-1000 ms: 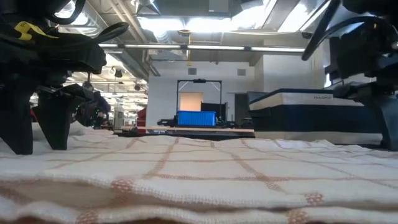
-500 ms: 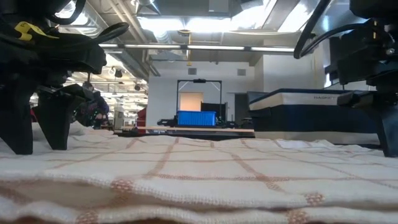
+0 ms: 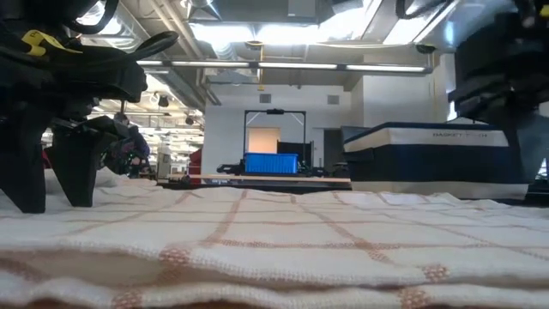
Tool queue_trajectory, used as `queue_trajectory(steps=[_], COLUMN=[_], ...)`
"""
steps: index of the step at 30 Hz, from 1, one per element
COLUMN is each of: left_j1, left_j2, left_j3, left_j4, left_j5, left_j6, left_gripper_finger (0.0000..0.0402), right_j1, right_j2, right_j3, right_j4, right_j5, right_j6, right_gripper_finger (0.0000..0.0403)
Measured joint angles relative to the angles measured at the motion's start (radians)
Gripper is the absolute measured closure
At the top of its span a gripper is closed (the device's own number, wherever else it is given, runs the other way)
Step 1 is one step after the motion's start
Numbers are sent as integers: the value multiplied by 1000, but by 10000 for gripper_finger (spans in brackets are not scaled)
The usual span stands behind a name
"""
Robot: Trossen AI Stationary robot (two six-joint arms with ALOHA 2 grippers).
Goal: Fold towel
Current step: Fold the white squared towel
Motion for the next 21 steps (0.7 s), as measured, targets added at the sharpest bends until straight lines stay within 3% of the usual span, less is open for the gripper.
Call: queue_trajectory(steps=[5, 11, 21], left_j1=[0, 0, 0], left_j2=[0, 0, 0], left_j3=[0, 0, 2], left_j4=[0, 0, -1], left_j5=[0, 0, 1], left_j6=[0, -5, -1], left_gripper_finger=[164, 164, 164], right_j1=[-2, -22, -20], right_j2=[-7, 1, -4], right_j3=[-2, -49, -187], right_j4=[-9, -5, 164], right_j5=[70, 40, 59], right_j6=[-1, -12, -23], right_gripper_finger=[193, 141, 161])
